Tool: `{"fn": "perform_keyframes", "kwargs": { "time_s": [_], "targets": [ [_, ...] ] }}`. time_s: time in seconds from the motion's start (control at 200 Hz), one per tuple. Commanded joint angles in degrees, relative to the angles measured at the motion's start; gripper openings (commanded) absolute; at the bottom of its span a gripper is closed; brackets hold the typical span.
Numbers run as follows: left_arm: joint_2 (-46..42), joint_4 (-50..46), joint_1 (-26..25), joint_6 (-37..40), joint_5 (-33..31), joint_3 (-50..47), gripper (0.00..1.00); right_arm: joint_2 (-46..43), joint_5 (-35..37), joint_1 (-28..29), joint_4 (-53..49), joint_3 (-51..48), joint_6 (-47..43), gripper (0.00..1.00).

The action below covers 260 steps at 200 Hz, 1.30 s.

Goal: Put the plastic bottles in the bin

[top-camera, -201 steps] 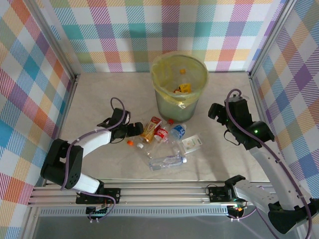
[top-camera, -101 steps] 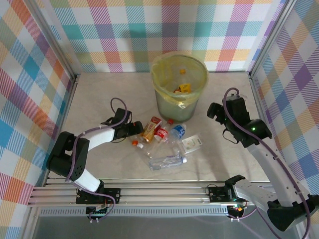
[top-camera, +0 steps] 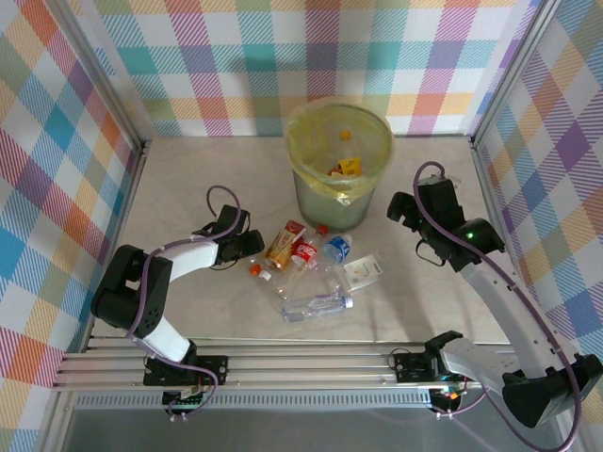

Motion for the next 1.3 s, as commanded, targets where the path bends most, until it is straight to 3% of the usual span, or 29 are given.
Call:
{"fn": "perform_keyframes", "kwargs": {
  "time_s": [0.0, 0.285, 0.63, 0.885, 1.13, 1.255, 1.295],
  "targets": [
    [-0.6, 2.0, 0.3, 0.4, 0.0, 1.1, 0.64, -0.3, 0.2, 0.3, 1.1, -0.5, 0.8, 1.0],
    [-9.6, -4.8, 0.3, 3.0, -2.0, 5.5, 0.63, -0.8, 0.4, 0.3, 1.5, -0.6, 0.8, 1.0],
    [-16.3, -9.1, -1.4, 7.2, 1.4, 22.1, 0.63, 0.5, -0.8, 0.3, 3.2, -1.3, 1.8, 1.0],
    [-11.9, -5.1, -3.5, 10.3, 5.1, 35.2, 0.64, 0.6, -1.0, 0.3, 3.5, -1.5, 3.1, 1.0],
    [-1.1, -3.4, -5.4, 12.4, 10.4, 48.3, 0.64, 0.8, -1.1, 0.3, 3.6, -2.4, 5.4, 1.0],
    [6.1, -5.1, -6.4, 12.7, 12.5, 56.8, 0.54, 1.3, -1.7, 0.3, 3.7, -2.2, 5.6, 1.0],
    [8.0, -6.1, -6.7, 13.0, 13.3, 60.0, 0.46, 1.5, -1.9, 0.3, 3.6, -2.1, 5.6, 1.0]
  ]
}}
